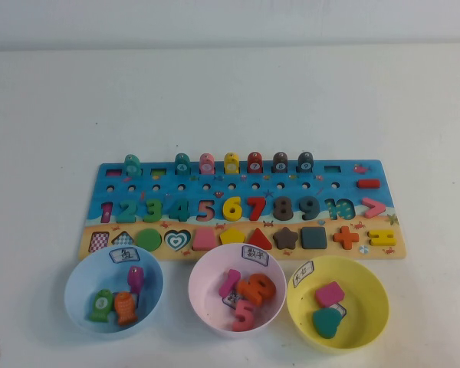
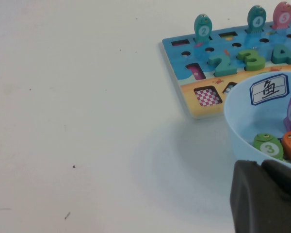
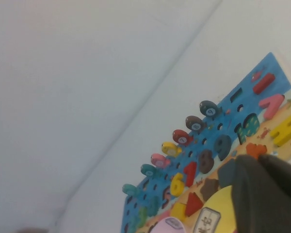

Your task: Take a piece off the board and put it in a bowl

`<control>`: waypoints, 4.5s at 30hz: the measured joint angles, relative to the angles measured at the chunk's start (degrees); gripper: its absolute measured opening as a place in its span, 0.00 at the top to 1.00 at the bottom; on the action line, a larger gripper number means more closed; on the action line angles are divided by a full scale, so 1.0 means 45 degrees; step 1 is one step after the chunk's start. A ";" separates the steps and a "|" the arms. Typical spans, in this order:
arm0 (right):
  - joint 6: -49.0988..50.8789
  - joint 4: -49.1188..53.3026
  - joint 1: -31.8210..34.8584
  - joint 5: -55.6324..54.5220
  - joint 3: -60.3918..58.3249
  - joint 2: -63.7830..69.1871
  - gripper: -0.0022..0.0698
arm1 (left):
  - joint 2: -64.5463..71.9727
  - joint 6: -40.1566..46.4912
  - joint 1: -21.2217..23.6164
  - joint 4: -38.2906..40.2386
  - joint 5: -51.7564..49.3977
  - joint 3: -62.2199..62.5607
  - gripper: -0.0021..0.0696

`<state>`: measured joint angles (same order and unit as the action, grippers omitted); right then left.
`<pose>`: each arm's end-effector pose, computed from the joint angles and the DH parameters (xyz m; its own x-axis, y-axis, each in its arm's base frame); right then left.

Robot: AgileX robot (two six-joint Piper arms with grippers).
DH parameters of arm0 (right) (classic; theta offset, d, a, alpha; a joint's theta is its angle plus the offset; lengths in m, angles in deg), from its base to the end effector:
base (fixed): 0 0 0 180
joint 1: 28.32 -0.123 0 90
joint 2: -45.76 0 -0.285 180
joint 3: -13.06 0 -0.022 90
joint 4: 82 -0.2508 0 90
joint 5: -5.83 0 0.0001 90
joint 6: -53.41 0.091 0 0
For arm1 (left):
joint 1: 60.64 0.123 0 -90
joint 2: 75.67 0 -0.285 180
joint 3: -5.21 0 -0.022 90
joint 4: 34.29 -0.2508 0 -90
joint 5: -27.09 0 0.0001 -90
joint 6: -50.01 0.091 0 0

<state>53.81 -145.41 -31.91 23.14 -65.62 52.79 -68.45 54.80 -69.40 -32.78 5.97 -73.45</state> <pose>0.0515 0.0276 0.1929 -0.3183 0.8385 -0.4422 -0.0926 0.4367 0.8948 0.0521 -0.0089 0.1721 -0.2788 0.1026 -0.9548 0.1780 0.9826 0.0536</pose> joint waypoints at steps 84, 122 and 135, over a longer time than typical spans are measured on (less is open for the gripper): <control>0.0624 1.3304 -0.2884 1.1796 2.4735 2.8089 0.39 | 0.0000 0.0000 0.0000 0.0000 0.0000 0.0000 0.98; 0.2247 1.3741 -0.2835 1.1676 2.4735 2.8944 0.57 | 0.0000 0.0000 0.0000 0.0000 0.0000 0.0000 0.98; 0.2274 1.3763 -0.2835 1.1676 2.4735 2.8944 0.59 | 0.0000 0.0000 0.0000 0.0000 0.0000 0.0000 0.98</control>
<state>64.04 -83.48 -44.66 75.68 45.69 183.03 -68.45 54.80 -69.40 -32.78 5.97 -73.45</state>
